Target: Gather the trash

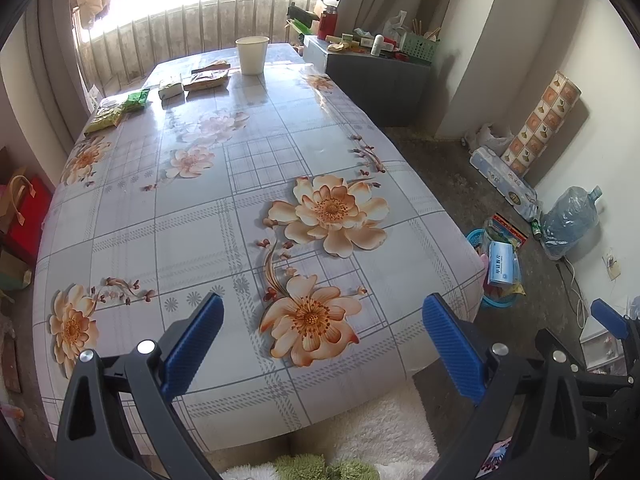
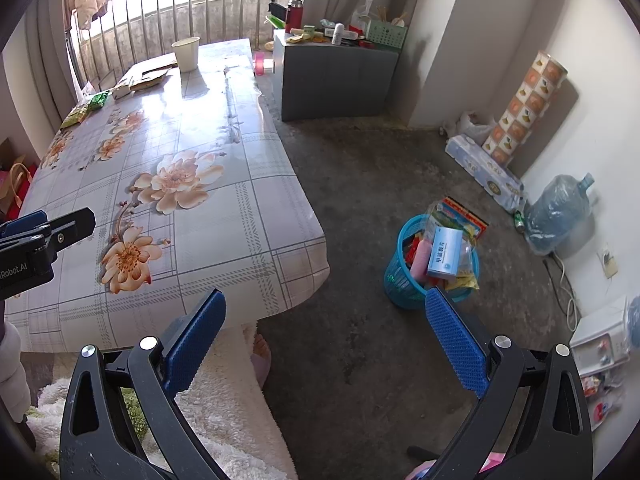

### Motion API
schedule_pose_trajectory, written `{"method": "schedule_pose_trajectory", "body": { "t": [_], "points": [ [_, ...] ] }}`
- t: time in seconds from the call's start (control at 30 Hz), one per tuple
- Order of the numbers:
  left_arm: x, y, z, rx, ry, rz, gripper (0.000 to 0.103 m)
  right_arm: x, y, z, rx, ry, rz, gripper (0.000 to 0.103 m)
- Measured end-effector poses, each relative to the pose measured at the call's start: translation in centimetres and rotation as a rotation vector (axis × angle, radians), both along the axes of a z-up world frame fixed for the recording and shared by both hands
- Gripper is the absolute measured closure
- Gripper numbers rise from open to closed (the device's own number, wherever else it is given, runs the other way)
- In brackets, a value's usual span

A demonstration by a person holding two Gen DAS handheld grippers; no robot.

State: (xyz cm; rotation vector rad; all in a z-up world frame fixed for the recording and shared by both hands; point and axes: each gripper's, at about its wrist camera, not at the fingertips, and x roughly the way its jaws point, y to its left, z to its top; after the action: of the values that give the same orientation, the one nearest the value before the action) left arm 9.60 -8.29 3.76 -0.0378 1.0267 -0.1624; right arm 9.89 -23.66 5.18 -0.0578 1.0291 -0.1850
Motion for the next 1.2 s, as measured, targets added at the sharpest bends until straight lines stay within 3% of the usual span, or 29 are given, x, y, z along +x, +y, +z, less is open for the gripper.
{"method": "schedule_pose_trajectory", "body": {
  "t": [1.2],
  "points": [
    [0.06,0.25,-0.47,-0.001,0.006,0.0,0.005,0.07,0.07,-0.13,-0.003,0.002,0.002,0.007]
  ]
}}
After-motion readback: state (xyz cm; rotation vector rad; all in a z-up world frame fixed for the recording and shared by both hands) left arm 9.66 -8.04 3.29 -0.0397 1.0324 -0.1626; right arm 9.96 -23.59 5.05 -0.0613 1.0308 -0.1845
